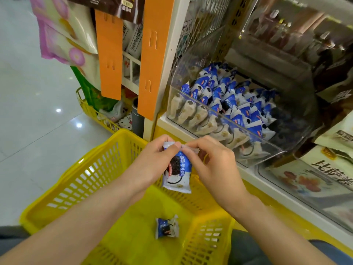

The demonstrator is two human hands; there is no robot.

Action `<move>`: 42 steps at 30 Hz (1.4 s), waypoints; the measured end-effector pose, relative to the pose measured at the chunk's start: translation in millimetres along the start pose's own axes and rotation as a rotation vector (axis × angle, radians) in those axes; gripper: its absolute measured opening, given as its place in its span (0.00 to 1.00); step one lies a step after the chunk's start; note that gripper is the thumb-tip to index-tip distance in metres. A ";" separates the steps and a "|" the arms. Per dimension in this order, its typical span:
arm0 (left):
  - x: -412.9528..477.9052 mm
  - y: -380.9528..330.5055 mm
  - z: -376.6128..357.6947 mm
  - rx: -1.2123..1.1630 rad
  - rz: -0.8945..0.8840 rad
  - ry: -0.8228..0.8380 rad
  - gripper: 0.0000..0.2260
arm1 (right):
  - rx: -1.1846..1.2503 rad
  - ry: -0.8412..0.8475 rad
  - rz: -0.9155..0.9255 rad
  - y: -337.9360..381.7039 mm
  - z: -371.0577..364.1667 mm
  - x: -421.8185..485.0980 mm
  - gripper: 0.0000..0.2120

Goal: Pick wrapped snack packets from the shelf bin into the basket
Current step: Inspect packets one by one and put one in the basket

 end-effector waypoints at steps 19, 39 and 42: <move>-0.5 -7.4 12.3 0.070 -0.078 -0.094 0.07 | 0.293 0.467 -0.499 -24.8 -24.5 0.2 0.36; -5.4 -13.1 7.8 0.335 -0.293 -0.139 0.12 | 0.427 0.323 -0.298 -14.0 -21.0 3.1 0.03; -5.2 -10.9 10.5 0.289 -0.296 -0.222 0.13 | 0.438 0.324 -0.309 -13.1 -20.9 3.7 0.03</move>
Point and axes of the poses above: each hand's wrist, its own x-axis towards the middle knuckle, its own z-axis out of the back of the hand, y = z × x, the point moved 5 cm from there along x, towards the middle knuckle, and after that the axes turned 1 degree about z, right-handed, at the moved point
